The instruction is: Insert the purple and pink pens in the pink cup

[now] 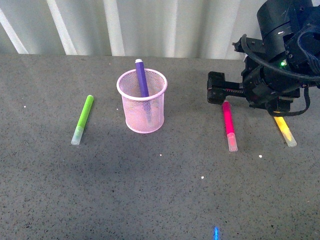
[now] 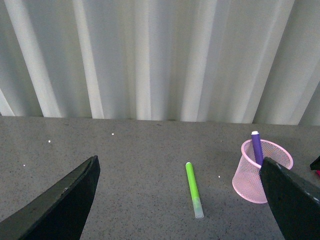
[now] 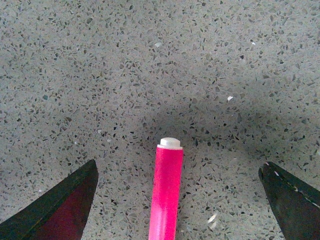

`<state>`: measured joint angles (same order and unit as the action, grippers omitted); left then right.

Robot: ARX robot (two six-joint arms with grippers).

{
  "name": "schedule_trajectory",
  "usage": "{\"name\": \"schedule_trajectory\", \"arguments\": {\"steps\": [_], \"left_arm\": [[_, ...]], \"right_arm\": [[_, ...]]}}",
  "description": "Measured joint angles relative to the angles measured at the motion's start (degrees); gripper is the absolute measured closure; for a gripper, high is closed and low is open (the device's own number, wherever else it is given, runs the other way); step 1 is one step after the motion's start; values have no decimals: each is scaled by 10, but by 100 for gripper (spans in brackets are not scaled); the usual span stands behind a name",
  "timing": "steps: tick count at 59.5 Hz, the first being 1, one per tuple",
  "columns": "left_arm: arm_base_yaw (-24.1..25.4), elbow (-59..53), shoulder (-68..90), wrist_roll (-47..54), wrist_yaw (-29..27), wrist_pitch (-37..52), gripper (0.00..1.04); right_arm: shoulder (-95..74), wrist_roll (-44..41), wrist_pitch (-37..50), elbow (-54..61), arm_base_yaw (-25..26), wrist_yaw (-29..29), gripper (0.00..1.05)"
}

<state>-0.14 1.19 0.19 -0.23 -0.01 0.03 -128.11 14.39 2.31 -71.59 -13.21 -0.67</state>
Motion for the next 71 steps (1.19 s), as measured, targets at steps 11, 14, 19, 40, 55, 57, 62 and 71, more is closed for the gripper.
{"name": "schedule_trajectory", "arguments": {"steps": [11, 14, 19, 40, 55, 57, 62, 71], "left_arm": [[0, 0, 0, 0, 0, 0, 7], [0, 0, 0, 0, 0, 0, 7], [0, 0, 0, 0, 0, 0, 7], [0, 0, 0, 0, 0, 0, 7], [0, 0, 0, 0, 0, 0, 7], [0, 0, 0, 0, 0, 0, 7], [0, 0, 0, 0, 0, 0, 7], [0, 0, 0, 0, 0, 0, 7]], "right_arm": [[-17, 0, -4, -12, -10, 0, 7], [-20, 0, -6, -15, -12, 0, 7], [-28, 0, -11, -20, -17, 4, 7], [-44, 0, -27, -46, -19, 17, 7], [-55, -11, -33, -57, -22, 35, 34], [-56, -11, -31, -57, -22, 35, 40], [-57, -11, -28, -57, -21, 34, 50], [-59, -11, -17, -57, -18, 27, 71]]}}
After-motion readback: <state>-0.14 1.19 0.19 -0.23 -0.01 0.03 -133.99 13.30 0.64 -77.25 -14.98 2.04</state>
